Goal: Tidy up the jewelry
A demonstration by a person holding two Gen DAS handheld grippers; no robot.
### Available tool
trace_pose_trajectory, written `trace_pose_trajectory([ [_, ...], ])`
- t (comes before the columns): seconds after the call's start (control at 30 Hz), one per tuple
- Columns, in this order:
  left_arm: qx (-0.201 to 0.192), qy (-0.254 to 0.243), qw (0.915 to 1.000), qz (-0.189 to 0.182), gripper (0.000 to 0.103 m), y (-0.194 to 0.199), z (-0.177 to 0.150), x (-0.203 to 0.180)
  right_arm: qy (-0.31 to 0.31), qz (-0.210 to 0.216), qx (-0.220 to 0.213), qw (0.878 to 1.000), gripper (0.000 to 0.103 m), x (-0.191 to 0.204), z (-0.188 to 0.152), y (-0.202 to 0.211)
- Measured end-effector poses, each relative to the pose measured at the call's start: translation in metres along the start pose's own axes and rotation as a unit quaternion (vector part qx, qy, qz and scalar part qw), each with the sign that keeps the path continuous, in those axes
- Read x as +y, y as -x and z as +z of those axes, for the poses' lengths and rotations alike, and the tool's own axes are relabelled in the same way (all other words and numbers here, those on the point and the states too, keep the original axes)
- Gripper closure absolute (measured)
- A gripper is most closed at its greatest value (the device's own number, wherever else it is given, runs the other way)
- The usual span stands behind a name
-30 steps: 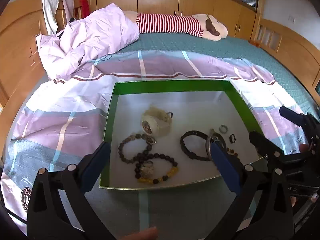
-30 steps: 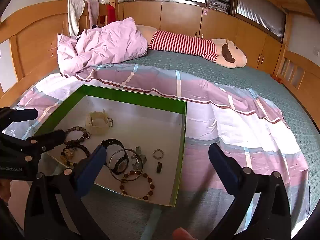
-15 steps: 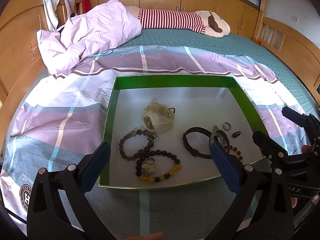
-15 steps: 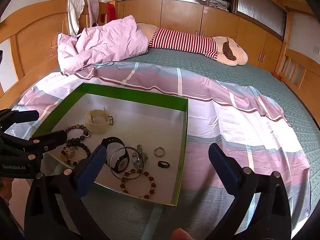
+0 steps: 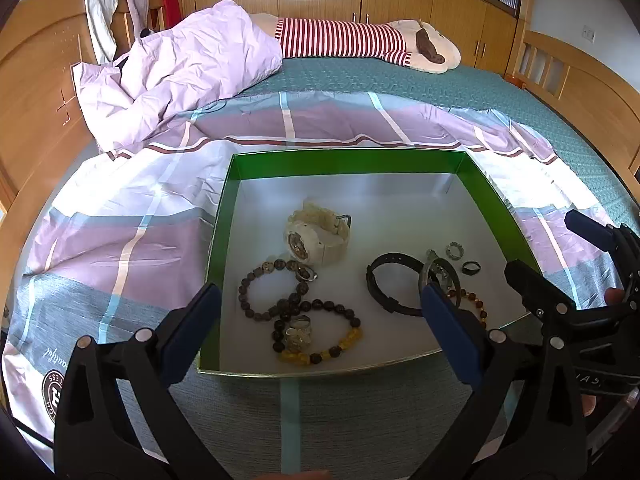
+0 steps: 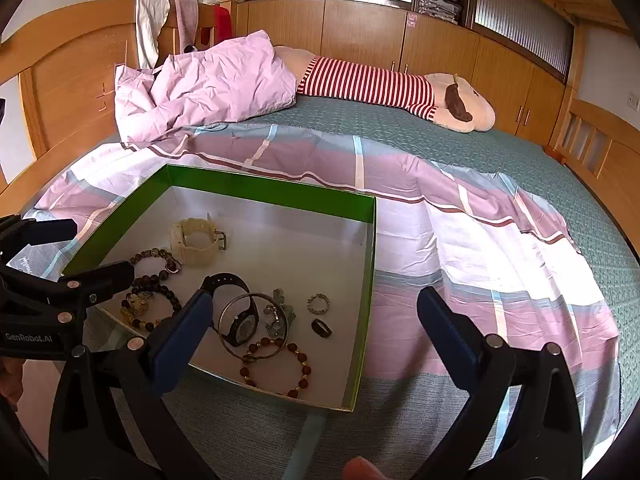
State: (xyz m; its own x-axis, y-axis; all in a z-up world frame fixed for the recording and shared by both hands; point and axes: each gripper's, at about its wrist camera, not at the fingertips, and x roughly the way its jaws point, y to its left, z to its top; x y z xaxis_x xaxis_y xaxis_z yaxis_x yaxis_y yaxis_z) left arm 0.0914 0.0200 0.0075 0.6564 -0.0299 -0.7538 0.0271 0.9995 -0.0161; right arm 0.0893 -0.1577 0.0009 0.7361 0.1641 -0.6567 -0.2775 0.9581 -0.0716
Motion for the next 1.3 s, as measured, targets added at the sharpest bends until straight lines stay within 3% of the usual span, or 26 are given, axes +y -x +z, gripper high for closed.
trace_pose_trajectory([
  [1.3, 0.004, 0.0, 1.0, 0.003, 0.004, -0.0022, -0.0013, 0.0036, 0.001, 0.0, 0.002, 1.0, 0.003, 0.0019, -0.002, -0.0013],
])
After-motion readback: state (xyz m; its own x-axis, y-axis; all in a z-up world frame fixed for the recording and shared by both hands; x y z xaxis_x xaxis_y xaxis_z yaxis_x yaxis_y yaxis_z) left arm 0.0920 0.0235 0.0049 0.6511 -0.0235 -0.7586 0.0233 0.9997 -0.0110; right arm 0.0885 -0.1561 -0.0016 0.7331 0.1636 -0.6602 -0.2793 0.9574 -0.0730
